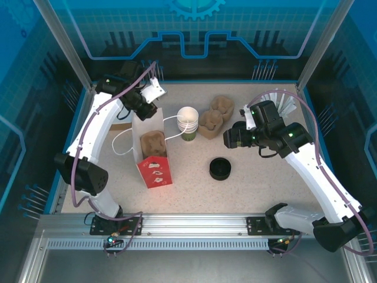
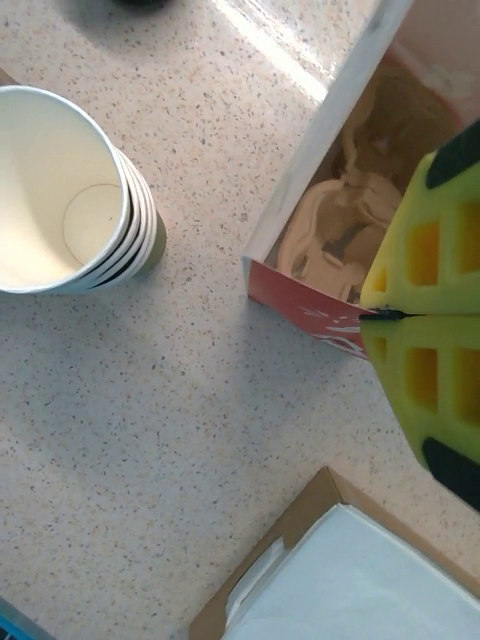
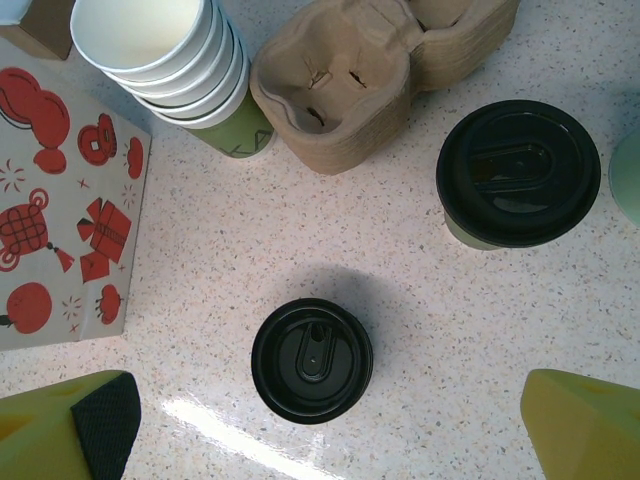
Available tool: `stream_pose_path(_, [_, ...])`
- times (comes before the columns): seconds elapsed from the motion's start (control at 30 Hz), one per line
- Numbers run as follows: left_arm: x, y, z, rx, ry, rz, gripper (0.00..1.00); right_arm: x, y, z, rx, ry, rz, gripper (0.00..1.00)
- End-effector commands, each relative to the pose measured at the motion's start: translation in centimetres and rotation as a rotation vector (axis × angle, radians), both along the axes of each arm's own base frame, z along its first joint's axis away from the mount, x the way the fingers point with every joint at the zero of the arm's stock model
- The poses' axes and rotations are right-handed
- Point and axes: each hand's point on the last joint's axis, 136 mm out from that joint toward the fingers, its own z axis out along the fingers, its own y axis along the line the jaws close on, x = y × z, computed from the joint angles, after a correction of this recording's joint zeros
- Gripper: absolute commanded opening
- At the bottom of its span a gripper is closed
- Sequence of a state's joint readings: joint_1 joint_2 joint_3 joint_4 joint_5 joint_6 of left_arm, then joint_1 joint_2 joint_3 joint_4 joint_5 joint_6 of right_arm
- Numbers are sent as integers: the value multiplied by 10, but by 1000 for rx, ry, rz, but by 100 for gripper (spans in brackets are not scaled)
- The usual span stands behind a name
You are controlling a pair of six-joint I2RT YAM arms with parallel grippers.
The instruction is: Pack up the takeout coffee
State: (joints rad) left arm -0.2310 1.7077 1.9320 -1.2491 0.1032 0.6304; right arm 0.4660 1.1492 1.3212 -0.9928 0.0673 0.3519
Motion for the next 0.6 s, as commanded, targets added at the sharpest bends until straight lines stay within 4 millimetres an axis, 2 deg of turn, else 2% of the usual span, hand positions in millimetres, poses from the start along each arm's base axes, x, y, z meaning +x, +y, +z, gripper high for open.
stream_pose_path(0.0, [-17,-1,36,-33,-67,1,0,-1,3,7,10,-33,22,100])
stream_pose_path(0.13, [-33,1,60,24,-145,51,0,-1,6,8,32,-25,19,100])
stream_pose_path(0.23, [-43,2,69,83,-200,84,0,0,11,12,70,-28,12,100])
stream_pose_path(0.43, [-56,-8,77,180,-322,88,0,-2,32,34,171,-82,32,98])
stream_pose_path(0.57, [-58,-13,76,198,-333,96,0,-7,49,53,216,-143,70,96])
